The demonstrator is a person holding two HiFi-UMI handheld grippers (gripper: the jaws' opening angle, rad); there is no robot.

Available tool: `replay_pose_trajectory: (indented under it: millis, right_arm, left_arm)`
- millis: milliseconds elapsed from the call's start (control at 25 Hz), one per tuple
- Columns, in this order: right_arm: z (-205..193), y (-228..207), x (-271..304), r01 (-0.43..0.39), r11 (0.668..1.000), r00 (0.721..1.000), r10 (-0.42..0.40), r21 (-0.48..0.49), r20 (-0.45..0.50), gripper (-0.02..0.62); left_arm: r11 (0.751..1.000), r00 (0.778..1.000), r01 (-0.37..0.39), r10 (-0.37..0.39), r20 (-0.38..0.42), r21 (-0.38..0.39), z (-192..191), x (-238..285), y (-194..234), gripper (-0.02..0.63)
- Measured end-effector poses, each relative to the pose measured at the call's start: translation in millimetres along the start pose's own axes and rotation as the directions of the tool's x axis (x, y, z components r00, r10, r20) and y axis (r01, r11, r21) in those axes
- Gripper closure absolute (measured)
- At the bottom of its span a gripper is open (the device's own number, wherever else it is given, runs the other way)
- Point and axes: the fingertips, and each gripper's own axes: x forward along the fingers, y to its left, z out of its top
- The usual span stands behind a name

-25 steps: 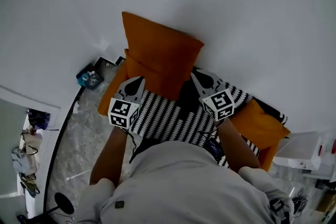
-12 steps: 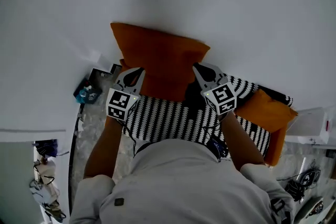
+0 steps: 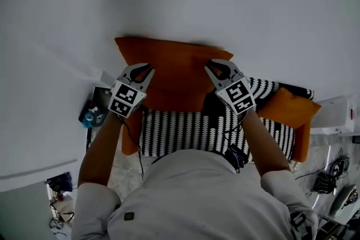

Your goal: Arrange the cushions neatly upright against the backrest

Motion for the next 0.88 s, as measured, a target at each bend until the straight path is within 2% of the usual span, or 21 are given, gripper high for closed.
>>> replay_pose_trajectory:
  millis: [40,200,440,640,800,880]
  right_arm:
    - [-1.7,-0.4,5.4,-0.004,1.000,1.000,0.004,-0.008,-0.022,0.514]
    - [-13.8,-2.3,28.3,-0.042,0.998,0.992,0.037,-0.046,-0.118,0.437]
    - [-27.4,-1.0,62.3,-0.122,0.987,0.960,0.089,-0.109,-0.265,0.347]
    - [-40.4,-4.7,84.1,-0.198,0.969,0.921,0.133,-0.146,-0.367,0.320]
    - [-58.7,-4.7,101.5,-0.254,0.955,0.872,0.159,-0.151,-0.463,0.307]
    - [-69.2,-8.3,107.6,-0.264,0.952,0.855,0.158,-0.152,-0.495,0.307]
  left_arm:
    - [0.999,1.000,0.026,-0.025,-0.018,0.023,-5.1,5.3,4.6,0.543]
    - [0.983,0.986,0.141,-0.128,-0.110,0.115,-26.6,29.0,21.2,0.480]
    - [0.942,0.953,0.253,-0.203,-0.226,0.221,-50.8,51.0,55.9,0.407]
    - [0.893,0.922,0.322,-0.220,-0.319,0.315,-61.6,73.7,71.2,0.364]
    - [0.858,0.884,0.388,-0.242,-0.400,0.337,-76.6,87.9,77.2,0.339]
    - [0.850,0.871,0.408,-0.253,-0.422,0.333,-82.3,96.5,78.7,0.332]
